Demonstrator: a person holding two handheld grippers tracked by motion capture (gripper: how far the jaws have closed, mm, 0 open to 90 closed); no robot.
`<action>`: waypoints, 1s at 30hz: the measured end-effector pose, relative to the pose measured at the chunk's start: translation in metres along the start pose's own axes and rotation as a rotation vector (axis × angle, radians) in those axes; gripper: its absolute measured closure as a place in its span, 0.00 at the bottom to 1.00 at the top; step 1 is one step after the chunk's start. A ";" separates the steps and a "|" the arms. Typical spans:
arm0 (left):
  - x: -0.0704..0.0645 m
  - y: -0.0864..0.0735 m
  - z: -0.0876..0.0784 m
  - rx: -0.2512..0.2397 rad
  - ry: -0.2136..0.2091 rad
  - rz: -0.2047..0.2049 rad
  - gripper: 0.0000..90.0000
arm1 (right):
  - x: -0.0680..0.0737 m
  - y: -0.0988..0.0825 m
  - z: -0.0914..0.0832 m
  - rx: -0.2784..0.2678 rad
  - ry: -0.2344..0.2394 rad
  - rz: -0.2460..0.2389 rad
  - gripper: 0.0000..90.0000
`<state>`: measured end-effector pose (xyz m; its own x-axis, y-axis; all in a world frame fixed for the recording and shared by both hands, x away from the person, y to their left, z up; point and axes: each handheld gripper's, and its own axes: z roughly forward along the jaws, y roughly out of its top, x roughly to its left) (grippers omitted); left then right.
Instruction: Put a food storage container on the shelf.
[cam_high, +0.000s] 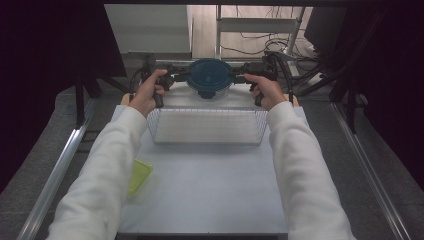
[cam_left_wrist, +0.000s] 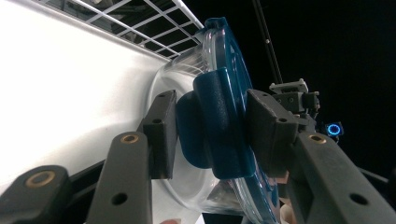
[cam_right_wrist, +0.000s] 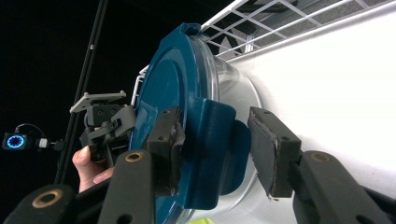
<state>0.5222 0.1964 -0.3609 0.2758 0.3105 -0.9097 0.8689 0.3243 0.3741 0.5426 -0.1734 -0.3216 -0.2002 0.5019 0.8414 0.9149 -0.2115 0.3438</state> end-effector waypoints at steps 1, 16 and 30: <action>0.000 0.000 0.000 0.000 0.000 0.000 0.61 | 0.000 0.000 0.000 0.000 0.000 0.000 0.61; -0.005 -0.002 0.001 -0.045 0.024 0.049 0.55 | 0.007 -0.002 -0.001 -0.054 -0.029 -0.074 0.49; -0.041 -0.020 -0.014 -0.059 0.183 0.320 0.35 | 0.040 -0.020 -0.023 -0.095 -0.121 -0.318 0.38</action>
<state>0.4878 0.1901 -0.3286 0.4470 0.5573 -0.6997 0.7236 0.2346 0.6491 0.5080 -0.1684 -0.2847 -0.4219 0.6499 0.6322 0.7757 -0.1022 0.6227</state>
